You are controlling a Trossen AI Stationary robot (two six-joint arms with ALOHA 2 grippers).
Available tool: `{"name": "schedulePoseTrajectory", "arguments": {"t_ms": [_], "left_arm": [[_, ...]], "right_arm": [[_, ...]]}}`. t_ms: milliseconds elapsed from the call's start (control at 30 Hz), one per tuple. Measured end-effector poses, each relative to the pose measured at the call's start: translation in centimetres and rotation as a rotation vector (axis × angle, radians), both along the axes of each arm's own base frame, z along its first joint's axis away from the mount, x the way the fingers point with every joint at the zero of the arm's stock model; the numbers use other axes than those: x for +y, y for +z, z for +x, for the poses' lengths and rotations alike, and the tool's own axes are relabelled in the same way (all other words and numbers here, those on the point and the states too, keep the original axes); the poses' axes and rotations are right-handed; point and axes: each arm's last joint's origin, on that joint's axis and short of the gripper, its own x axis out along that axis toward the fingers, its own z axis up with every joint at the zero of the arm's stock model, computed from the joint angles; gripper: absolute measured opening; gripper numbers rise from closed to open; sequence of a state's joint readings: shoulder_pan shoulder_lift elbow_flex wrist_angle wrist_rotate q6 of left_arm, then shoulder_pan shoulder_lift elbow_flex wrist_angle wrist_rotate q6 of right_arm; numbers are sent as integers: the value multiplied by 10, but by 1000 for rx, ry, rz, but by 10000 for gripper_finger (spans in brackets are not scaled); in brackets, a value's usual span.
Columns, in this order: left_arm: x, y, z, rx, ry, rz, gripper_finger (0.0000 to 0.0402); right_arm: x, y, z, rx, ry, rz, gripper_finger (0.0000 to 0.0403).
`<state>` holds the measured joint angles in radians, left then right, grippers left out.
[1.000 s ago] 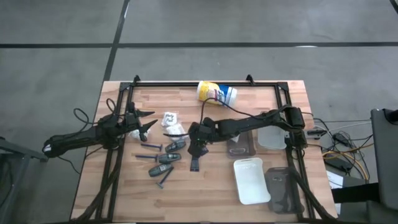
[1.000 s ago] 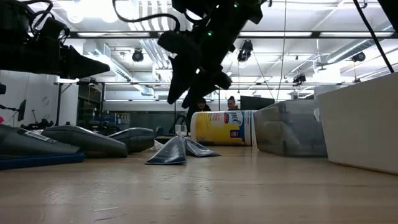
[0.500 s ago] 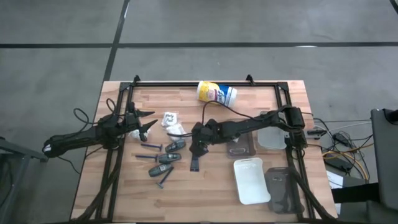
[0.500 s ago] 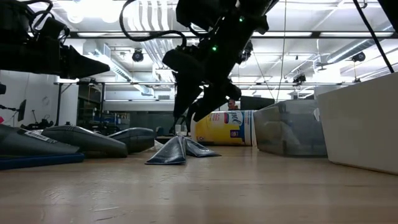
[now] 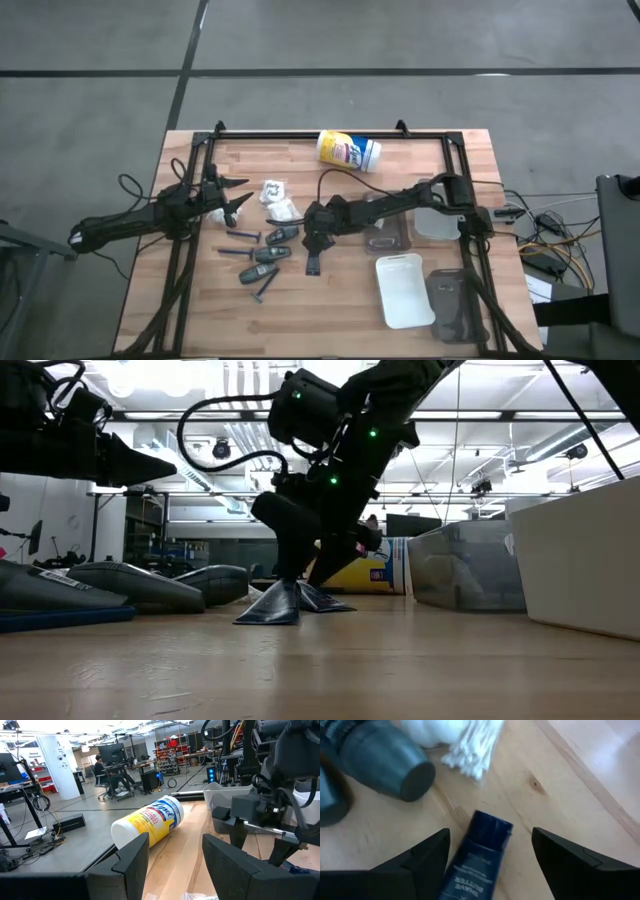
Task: Pick & Place Travel size toiletries
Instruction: Put the top shave cream into the gray bin
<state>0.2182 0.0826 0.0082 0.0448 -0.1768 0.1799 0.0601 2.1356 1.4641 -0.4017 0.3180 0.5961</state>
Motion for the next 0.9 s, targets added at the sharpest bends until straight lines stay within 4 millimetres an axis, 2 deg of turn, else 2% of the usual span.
{"name": "schedulePoseTrajectory", "arguments": {"t_ms": [300, 600, 900], "left_arm": [[0, 0, 0, 0, 0, 0, 190], [0, 0, 0, 0, 1, 0, 190], [0, 0, 0, 0, 0, 0, 190]], "right_arm": [[-1, -11, -2, 42, 1, -3, 247], [-1, -13, -2, 49, 16, -11, 215], [0, -13, -2, 53, 42, -20, 151]]}}
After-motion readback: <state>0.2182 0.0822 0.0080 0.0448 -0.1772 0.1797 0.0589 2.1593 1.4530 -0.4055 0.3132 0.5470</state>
